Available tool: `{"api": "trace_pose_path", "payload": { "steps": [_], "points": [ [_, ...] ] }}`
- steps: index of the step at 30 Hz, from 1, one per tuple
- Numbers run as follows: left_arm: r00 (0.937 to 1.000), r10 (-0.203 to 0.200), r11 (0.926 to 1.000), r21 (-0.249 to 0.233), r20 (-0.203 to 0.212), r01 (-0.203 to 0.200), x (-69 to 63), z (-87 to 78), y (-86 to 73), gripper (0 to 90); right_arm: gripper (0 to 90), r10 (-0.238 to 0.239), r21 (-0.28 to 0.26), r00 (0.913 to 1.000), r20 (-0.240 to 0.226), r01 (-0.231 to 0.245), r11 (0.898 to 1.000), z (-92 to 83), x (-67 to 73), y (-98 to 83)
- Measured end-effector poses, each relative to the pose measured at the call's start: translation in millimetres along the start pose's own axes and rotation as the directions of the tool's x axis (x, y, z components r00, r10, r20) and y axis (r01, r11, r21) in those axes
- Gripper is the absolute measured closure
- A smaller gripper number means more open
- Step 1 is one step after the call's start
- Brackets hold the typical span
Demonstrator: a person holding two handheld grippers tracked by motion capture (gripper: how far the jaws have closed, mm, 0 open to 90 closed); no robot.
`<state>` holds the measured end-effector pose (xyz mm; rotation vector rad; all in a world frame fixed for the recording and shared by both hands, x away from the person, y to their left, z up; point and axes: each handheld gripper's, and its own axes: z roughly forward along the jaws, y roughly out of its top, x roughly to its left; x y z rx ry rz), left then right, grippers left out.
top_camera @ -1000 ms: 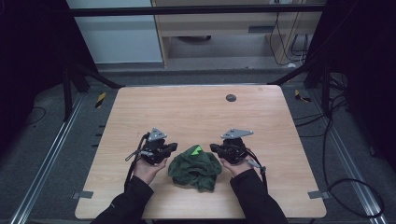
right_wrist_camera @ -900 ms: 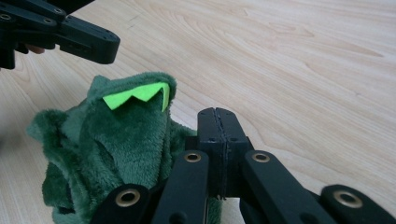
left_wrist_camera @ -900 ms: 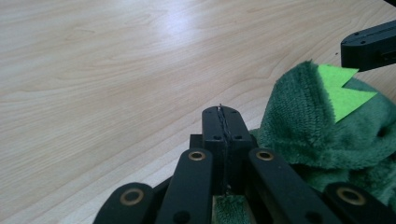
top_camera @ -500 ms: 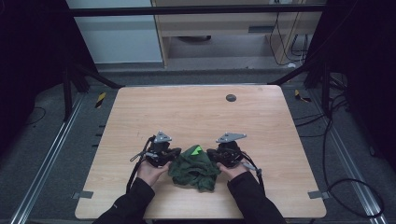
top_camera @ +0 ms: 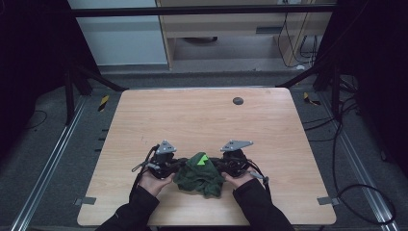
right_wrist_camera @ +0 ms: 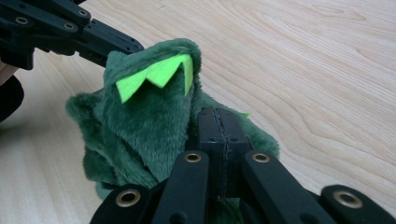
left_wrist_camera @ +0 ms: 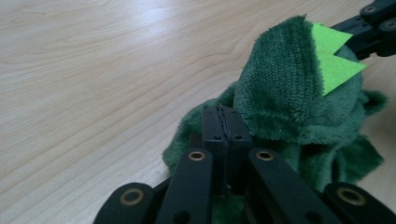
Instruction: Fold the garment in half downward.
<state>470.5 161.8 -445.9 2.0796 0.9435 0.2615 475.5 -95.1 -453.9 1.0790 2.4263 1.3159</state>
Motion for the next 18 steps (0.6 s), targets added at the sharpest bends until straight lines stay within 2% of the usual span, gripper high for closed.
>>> {"api": "trace_pose_path", "payload": {
  "steps": [4,18],
  "points": [
    [0.9998,0.017,0.9998,-0.008,0.012,-0.017,-5.9,-6.5,-1.5,89.9,90.0,-0.018,-0.003,0.9998,-0.008,0.018,1.0,-2.3,3.9,-1.1],
    [0.9977,0.051,0.9986,-0.013,0.046,-0.05,-23.0,-23.0,-11.4,89.9,90.0,-0.021,-0.003,0.9991,-0.037,0.021,1.0,-17.0,13.5,-11.2]
  ]
}}
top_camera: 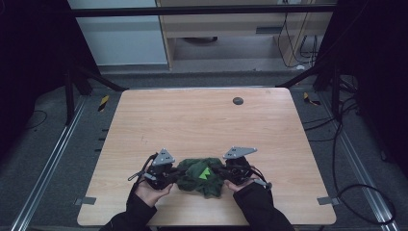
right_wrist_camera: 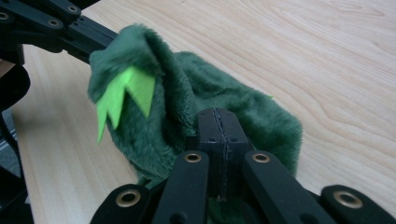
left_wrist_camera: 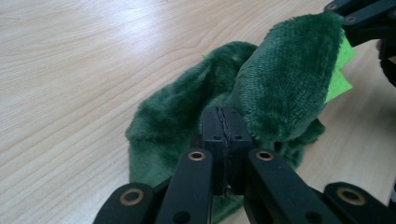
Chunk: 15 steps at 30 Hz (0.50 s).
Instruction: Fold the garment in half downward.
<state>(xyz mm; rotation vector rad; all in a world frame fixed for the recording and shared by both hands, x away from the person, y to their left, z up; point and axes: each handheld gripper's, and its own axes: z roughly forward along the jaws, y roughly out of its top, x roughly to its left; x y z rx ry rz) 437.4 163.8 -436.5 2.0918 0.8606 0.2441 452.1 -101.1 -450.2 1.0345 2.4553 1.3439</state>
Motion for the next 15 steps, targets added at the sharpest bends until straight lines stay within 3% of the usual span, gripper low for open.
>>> {"api": "trace_pose_path", "payload": {
  "steps": [15],
  "points": [
    [0.9999,-0.006,0.9991,0.041,0.015,0.005,-6.1,-2.7,-14.9,89.9,90.0,0.005,0.021,0.9997,-0.023,-0.005,1.0,-4.7,9.4,-13.5]
  ]
}}
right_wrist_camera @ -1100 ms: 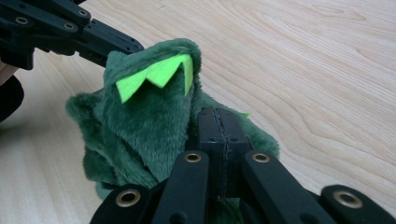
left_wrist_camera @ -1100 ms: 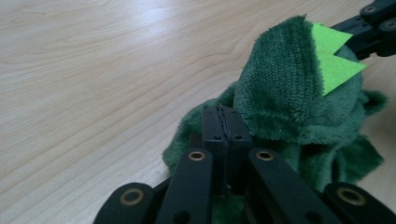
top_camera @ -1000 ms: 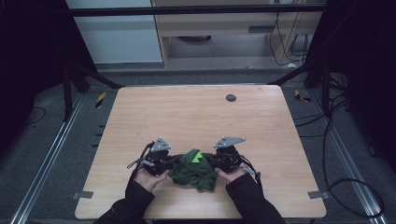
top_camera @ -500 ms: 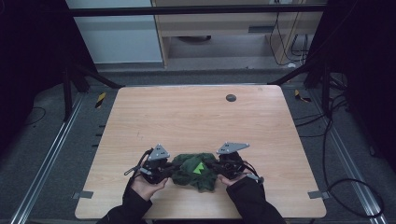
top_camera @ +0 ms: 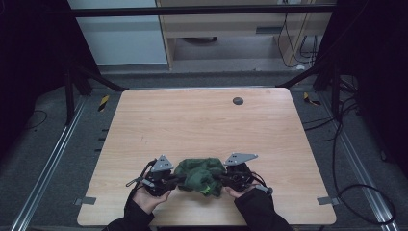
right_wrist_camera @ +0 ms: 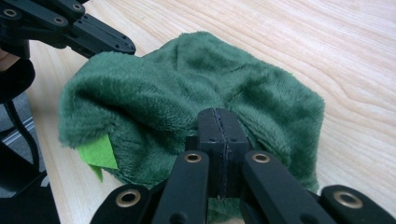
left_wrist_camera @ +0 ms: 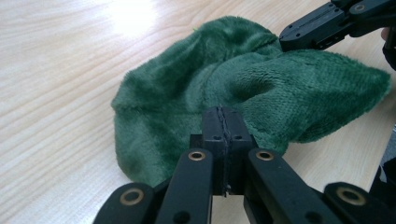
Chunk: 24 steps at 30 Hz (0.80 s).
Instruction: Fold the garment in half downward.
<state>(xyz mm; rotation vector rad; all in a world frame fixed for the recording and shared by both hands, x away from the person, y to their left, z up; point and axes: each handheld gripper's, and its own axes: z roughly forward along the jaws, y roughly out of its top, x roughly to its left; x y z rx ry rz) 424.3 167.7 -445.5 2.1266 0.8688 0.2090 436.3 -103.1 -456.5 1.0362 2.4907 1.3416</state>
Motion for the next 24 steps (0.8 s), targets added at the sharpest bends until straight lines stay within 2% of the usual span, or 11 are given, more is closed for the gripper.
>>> {"api": "trace_pose_path", "payload": {
  "steps": [7,13,24],
  "points": [
    [1.0,0.0,0.9998,0.018,0.009,0.0,-3.3,1.1,-5.0,89.9,90.0,0.003,0.009,0.9999,-0.013,-0.003,1.0,-1.4,2.9,-5.2],
    [0.9999,0.0,0.9986,0.053,0.015,-0.001,-5.4,7.0,-10.7,89.9,90.0,0.009,0.028,0.9997,-0.023,-0.008,1.0,0.0,4.5,-11.1],
    [0.9999,-0.002,0.9942,0.107,0.015,0.0,-5.9,13.5,-17.7,89.9,90.0,0.012,0.058,0.9998,-0.017,-0.011,0.998,1.8,3.2,-20.7]
  ]
}}
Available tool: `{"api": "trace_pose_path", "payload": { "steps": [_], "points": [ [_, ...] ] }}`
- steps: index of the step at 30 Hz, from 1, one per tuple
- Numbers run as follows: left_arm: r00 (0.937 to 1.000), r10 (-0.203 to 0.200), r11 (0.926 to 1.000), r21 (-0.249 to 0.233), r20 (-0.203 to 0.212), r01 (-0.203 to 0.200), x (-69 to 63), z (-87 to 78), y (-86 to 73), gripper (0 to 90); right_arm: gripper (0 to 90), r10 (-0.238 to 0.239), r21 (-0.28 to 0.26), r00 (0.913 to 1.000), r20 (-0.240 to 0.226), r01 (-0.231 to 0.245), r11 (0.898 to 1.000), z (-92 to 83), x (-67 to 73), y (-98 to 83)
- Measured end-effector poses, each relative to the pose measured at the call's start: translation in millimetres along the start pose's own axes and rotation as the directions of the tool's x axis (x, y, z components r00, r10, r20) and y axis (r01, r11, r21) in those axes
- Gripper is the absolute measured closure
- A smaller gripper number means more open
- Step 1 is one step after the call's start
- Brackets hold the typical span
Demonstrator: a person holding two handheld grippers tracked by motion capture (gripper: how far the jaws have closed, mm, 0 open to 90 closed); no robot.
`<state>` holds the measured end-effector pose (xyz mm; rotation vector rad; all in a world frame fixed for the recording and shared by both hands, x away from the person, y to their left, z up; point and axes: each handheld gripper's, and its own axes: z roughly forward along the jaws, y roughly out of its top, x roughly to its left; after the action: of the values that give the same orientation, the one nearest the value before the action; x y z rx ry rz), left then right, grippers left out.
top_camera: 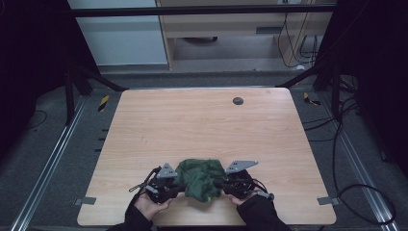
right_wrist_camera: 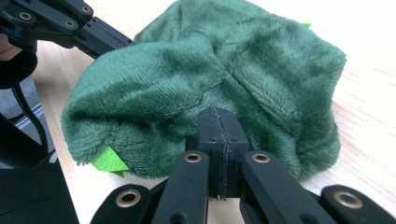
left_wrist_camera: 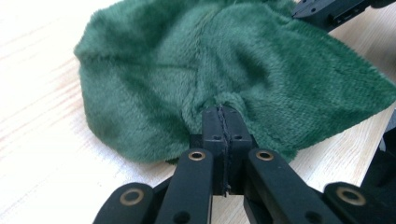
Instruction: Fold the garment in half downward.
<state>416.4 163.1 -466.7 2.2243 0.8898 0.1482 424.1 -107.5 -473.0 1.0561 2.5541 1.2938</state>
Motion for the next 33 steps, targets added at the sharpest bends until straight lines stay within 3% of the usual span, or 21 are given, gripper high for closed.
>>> {"api": "trace_pose_path", "payload": {
  "steps": [8,13,21,29,33],
  "points": [
    [0.9999,-0.004,1.0,0.001,-0.013,0.004,1.7,0.3,-0.6,89.9,90.0,0.002,0.015,1.0,0.009,-0.002,1.0,4.0,-1.5,-2.3],
    [0.9996,-0.01,0.9991,-0.043,-0.025,0.009,3.6,-9.2,3.1,89.5,90.0,0.001,-0.02,1.0,0.007,-0.001,1.0,-2.1,-1.8,1.6],
    [0.9973,-0.043,0.9947,-0.095,-0.059,0.038,15.1,-24.9,5.8,86.5,86.8,0.025,-0.09,0.9986,0.047,-0.021,0.996,-17.1,-9.4,6.5],
    [0.9882,-0.09,0.9891,-0.128,-0.124,0.074,34.6,-34.0,2.2,81.6,80.1,0.063,-0.129,0.9922,0.108,-0.049,0.99,-28.2,-25.0,5.4],
    [0.98,-0.109,0.9873,-0.133,-0.167,0.087,47.1,-38.3,-1.0,77.1,74.0,0.09,-0.148,0.9809,0.172,-0.065,0.987,-35.8,-38.6,2.6]
  ]
}}
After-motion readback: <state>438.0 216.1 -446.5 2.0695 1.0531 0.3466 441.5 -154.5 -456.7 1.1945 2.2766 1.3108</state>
